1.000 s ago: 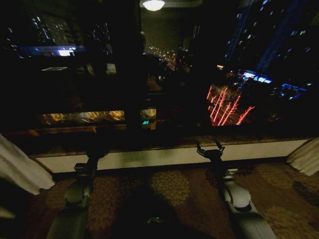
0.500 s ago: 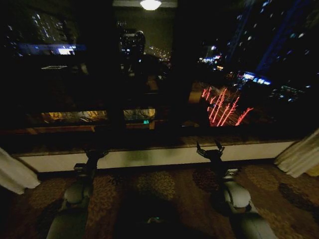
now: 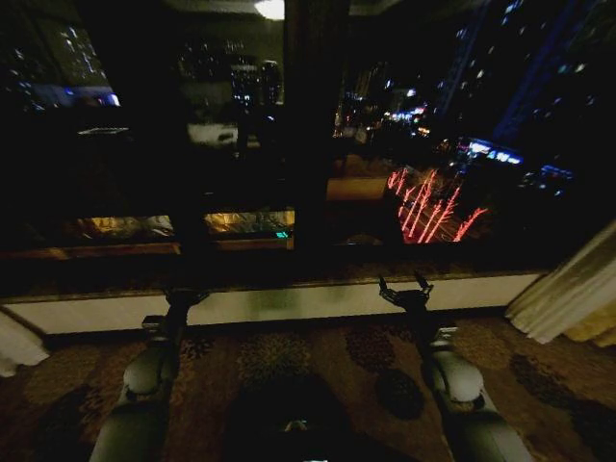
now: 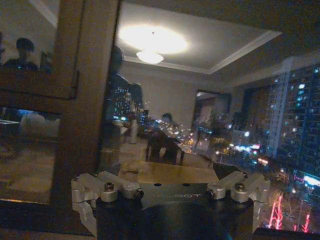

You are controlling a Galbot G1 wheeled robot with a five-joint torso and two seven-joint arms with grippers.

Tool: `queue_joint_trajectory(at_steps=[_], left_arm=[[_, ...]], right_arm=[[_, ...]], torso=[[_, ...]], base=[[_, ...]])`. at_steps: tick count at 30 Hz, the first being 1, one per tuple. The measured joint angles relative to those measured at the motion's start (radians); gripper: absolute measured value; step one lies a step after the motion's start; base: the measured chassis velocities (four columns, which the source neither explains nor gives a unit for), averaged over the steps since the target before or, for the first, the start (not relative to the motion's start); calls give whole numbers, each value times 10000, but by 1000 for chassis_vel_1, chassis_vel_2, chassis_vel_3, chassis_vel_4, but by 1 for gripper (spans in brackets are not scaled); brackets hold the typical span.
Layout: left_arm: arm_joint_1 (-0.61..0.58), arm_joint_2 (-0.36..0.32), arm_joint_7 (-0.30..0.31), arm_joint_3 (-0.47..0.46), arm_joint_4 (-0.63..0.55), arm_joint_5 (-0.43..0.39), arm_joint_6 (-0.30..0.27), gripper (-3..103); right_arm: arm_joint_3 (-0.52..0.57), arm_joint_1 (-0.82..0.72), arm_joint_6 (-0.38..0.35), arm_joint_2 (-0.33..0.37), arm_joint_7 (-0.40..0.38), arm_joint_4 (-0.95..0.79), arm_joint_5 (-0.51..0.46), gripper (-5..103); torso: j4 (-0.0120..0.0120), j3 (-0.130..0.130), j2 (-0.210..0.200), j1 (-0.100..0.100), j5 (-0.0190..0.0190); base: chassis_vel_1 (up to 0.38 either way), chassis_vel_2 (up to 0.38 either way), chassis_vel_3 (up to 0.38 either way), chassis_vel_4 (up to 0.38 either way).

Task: Open the curtains by pulling them apart, changing their state from closed to fully open.

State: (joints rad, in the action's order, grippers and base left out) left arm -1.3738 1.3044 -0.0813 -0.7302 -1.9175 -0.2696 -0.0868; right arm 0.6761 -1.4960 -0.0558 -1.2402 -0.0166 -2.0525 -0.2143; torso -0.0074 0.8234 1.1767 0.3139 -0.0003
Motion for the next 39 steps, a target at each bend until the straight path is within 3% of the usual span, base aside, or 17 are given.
queue_joint_trajectory(at_steps=[13,18,26,39], left_arm=[[43,17,23,16,72,-1,98,100],[68,-16,35,-1,87,-1,99,100],[99,-29,39,-3,105,-2,96,100],[61,-83,38,-101,82,-110,96,100]], right_arm=[[-5,-6,352,-16,-6,126,15,100],[-32,0,355,-37,0,132,26,100],[-35,-2,355,-22,7,134,34,100],[-33,-38,355,-52,17,93,50,100]], torso=[[-3,1,0,-1,12],[3,1,0,0,-10],[-2,0,0,0,7],[-1,0,0,-1,3]], base=[[-150,-167,154,160],[0,0,0,0],[62,-21,-51,27],[89,-101,-83,108]])
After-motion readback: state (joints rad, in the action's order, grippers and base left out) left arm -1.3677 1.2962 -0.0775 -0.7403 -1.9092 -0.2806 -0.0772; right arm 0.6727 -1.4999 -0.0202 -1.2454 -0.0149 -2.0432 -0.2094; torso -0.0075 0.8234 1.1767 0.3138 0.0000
